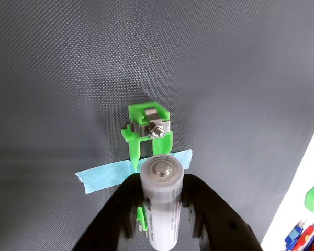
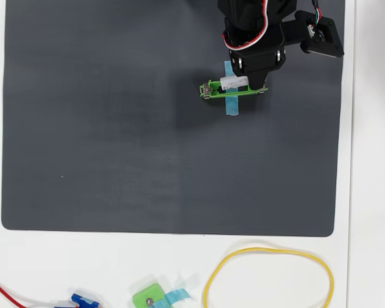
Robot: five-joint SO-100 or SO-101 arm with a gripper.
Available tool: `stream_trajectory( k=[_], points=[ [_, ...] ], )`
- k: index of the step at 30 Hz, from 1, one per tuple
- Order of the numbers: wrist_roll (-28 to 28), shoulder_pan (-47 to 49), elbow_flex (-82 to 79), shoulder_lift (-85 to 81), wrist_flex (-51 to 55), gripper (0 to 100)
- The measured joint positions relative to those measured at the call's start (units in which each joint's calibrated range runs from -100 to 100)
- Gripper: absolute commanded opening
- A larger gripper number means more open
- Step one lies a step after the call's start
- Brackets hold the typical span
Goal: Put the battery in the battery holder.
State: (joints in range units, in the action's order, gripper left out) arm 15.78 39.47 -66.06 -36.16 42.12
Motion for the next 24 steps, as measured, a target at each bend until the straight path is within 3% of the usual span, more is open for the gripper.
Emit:
stream_trajectory(
  k=[24],
  points=[
    [-1.3,0.0,0.0,0.3,-0.1,0]
  ],
)
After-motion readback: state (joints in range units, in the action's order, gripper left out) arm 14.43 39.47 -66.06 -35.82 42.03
